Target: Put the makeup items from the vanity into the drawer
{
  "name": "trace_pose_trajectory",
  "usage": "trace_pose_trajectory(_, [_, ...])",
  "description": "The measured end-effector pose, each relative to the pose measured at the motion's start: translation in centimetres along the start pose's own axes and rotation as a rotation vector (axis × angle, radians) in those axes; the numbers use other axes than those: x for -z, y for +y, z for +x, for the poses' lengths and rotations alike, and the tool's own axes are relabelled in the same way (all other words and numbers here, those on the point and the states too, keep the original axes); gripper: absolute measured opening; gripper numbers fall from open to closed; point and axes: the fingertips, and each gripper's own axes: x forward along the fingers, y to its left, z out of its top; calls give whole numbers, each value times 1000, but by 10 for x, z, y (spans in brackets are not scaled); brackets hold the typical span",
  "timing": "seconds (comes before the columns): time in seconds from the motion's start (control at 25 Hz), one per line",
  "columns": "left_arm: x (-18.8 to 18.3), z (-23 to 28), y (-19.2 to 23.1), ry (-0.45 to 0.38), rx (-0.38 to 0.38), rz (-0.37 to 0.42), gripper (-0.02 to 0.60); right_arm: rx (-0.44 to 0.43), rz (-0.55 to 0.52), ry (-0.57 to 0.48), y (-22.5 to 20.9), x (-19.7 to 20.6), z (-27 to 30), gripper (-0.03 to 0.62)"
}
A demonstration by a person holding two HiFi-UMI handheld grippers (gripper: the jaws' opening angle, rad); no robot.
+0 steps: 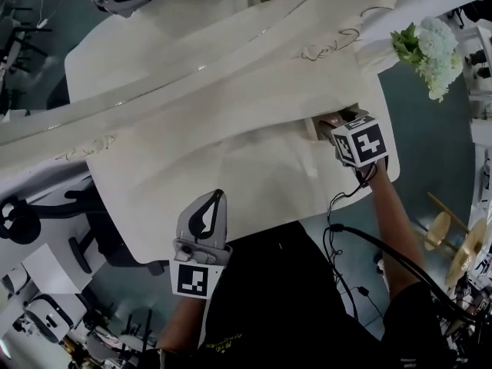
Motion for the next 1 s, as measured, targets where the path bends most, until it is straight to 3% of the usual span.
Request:
trace_pose_trajectory(0.16, [2,-1,8,2,-20,-12,21,-20,-28,112,1,4,6,230])
trace_pose_trajectory(0.64, [-4,1,28,-36,-64,-58,21,51,-44,376,-4,19,22,235])
trace_pose_trajectory(0.84, [-4,0,33,-50,-73,-72,21,45,-23,382,-5,19,24,259])
trace_pose_trajectory(1.0, [-5,-5,36,-57,-84,-77,21,50,8,329,-5,13,18,262])
